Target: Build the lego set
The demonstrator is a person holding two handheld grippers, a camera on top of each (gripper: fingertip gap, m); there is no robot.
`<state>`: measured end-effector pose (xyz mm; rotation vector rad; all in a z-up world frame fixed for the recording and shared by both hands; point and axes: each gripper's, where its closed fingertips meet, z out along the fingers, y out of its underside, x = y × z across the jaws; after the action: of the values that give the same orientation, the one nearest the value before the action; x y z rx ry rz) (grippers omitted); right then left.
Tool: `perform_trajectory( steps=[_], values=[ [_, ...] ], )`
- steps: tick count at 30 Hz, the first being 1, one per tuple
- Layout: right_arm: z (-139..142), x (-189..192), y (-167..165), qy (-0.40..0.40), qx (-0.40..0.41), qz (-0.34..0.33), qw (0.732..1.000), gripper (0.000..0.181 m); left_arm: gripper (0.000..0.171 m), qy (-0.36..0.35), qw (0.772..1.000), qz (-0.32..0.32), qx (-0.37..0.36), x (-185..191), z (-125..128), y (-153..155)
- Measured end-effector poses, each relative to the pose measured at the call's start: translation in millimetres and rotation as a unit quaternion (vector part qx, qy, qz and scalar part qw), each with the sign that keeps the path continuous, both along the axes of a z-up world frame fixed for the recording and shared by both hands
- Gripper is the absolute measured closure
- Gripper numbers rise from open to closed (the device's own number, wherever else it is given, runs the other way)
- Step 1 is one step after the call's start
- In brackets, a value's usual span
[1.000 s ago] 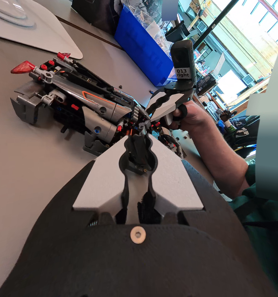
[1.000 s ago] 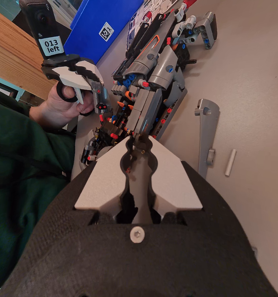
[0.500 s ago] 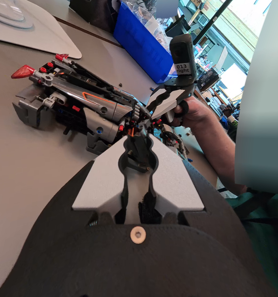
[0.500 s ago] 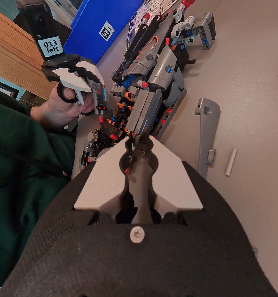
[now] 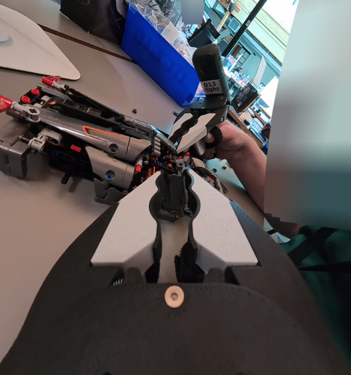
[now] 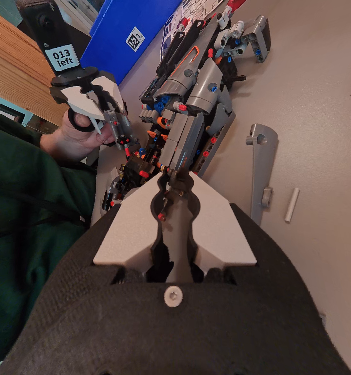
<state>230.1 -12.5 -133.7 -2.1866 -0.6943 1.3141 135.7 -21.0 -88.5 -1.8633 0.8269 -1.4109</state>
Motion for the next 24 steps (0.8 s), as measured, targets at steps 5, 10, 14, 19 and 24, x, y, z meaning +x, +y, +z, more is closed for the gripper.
perform_trajectory(
  steps=[5,10,14,19,24],
  values=[
    [0.2,0.3,0.1,0.001,0.000,0.000,1.000,0.165,0.156,0.004,1.000,-0.019,0.020,3.8,1.1,-9.3],
    [-0.8,-0.6,-0.8,-0.003,0.000,0.003,1.000,0.164,0.162,0.006,0.998,-0.042,0.045,10.3,2.9,-24.1],
    [-0.3,-0.3,-0.5,-0.003,0.003,0.001,1.000,0.164,0.156,0.009,0.998,-0.045,0.045,10.1,1.9,-24.9],
    [2.4,3.2,1.3,-0.001,0.011,-0.006,1.000,0.162,0.145,0.021,0.998,-0.045,0.032,7.6,-2.5,-25.3],
    [0.6,2.6,1.4,-0.009,0.013,-0.007,1.000,0.163,0.156,0.023,0.998,-0.052,0.029,12.3,-3.5,-29.1]
  ],
)
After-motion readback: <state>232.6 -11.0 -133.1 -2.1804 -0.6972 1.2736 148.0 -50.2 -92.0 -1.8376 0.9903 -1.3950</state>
